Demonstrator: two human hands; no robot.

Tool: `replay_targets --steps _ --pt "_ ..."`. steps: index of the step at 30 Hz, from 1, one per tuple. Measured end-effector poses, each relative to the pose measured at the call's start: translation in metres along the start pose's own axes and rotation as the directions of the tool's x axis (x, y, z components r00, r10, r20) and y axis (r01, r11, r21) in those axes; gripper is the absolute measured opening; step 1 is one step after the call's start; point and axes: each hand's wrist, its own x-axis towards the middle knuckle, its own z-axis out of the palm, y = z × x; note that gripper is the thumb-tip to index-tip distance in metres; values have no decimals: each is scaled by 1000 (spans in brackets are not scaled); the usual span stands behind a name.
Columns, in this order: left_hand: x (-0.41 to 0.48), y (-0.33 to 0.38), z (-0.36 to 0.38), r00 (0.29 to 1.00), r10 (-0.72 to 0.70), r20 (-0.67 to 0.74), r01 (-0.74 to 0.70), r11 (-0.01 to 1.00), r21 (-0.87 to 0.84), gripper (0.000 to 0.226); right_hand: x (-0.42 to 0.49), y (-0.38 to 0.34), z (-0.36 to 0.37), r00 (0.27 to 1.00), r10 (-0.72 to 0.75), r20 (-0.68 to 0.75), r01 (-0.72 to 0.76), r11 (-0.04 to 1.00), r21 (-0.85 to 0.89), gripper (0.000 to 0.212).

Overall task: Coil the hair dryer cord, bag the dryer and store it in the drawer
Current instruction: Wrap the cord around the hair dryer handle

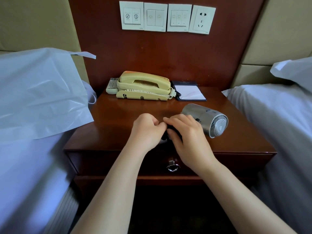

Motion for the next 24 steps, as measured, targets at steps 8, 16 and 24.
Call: replay_targets --steps 8,16,24 --pt "2 6 -4 1000 -15 17 10 964 266 36 16 -1 -6 989 -24 149 19 999 34 32" --pt "-3 -1 -7 995 -101 16 103 984 -148 27 11 2 -7 990 -25 139 19 999 50 34" --pt "-24 -4 1 997 59 -49 -67 981 -182 27 3 6 -12 996 -6 86 -3 995 100 36"
